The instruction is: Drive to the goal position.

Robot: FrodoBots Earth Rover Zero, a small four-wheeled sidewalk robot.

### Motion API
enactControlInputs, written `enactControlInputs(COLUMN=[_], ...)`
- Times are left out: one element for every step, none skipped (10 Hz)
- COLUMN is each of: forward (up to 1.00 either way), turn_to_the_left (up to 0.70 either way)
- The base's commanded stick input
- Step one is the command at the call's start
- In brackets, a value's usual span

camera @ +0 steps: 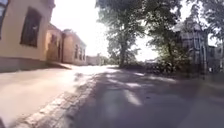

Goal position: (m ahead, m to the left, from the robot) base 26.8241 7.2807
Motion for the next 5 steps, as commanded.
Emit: enactControlInputs(forward=[0.85, 0.85, 0.85, 0.85, 0.85], turn_to_the_left=[0.00, 0.00, 0.00, 0.00, 0.00])
